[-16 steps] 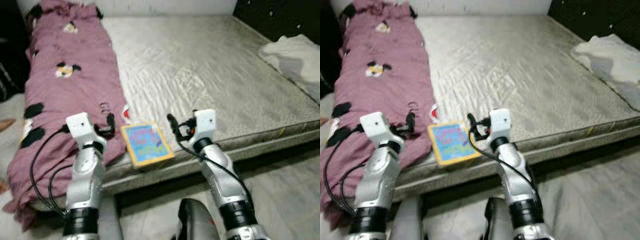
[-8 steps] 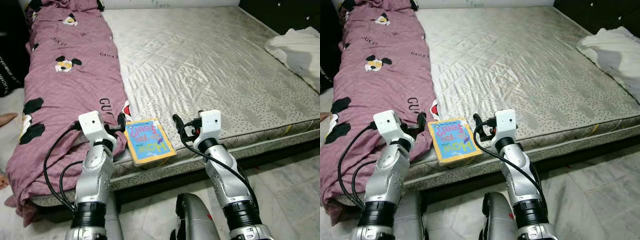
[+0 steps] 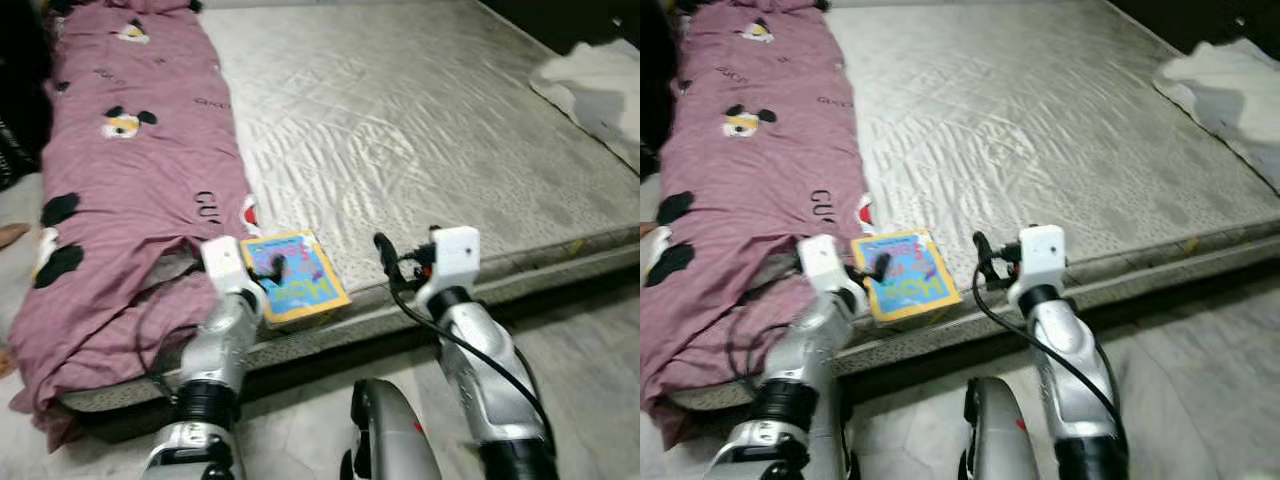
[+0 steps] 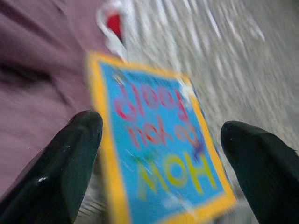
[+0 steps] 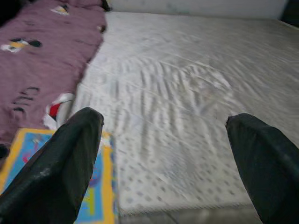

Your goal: Clean up the room

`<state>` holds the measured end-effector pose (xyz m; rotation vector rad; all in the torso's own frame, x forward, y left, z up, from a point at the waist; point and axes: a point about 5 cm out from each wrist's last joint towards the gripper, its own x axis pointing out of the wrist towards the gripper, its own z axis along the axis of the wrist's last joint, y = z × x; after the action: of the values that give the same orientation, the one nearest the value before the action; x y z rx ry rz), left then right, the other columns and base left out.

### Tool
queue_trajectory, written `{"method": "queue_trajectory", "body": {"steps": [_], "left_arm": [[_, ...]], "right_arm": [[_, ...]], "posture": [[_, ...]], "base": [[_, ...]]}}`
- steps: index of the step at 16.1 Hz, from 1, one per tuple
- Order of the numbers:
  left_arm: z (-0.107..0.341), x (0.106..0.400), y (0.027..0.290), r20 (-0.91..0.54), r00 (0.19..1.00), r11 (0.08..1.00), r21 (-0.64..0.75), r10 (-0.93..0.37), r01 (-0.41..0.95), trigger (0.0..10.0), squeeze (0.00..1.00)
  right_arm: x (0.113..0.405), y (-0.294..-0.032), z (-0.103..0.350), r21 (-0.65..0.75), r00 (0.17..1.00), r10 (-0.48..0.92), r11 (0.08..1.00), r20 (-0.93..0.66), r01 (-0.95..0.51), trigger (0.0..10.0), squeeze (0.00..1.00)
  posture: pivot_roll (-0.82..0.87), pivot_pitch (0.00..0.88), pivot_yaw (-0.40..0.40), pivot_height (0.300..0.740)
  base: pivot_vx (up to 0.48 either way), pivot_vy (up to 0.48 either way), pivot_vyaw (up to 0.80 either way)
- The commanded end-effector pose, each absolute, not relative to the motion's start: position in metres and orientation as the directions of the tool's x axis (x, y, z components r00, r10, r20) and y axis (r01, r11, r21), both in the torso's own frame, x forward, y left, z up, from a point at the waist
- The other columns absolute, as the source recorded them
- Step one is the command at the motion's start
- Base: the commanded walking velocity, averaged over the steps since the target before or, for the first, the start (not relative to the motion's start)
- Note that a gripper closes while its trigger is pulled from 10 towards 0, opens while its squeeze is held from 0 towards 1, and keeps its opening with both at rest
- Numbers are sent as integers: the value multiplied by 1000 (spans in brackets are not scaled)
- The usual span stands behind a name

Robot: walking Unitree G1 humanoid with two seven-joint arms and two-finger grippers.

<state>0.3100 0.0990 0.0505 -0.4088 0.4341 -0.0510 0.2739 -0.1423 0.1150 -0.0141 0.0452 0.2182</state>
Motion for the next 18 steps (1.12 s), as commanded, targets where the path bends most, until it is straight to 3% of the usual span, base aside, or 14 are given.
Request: {"method": "queue_trajectory", "body": {"steps": [1, 7, 11, 18], "left_arm": [[55, 313, 88, -386, 906, 916, -402, -174, 4, 10000, 0], [54, 316, 93, -366, 922, 898, -437, -127, -50, 10000, 0], [62, 323, 101, -316, 948, 890, -444, -48, -103, 10000, 0], [53, 326, 118, -386, 920, 829, -488, 75, -272, 10000, 0]], "right_arm": [[267, -145, 120, -17, 973, 226, 974, -47, -227, 10000, 0], [263, -145, 116, -15, 965, 243, 969, -94, -245, 10000, 0], [266, -147, 115, -14, 965, 241, 970, -108, -243, 10000, 0], [269, -149, 115, -25, 965, 242, 969, -104, -246, 10000, 0]], "posture": [[-149, 117, -71, 594], [-140, 110, -81, 534], [-144, 95, -83, 534], [-143, 78, -90, 534]], "base": [[0, 0, 0], [0, 0, 0], [0, 0, 0], [0, 0, 0]]}}
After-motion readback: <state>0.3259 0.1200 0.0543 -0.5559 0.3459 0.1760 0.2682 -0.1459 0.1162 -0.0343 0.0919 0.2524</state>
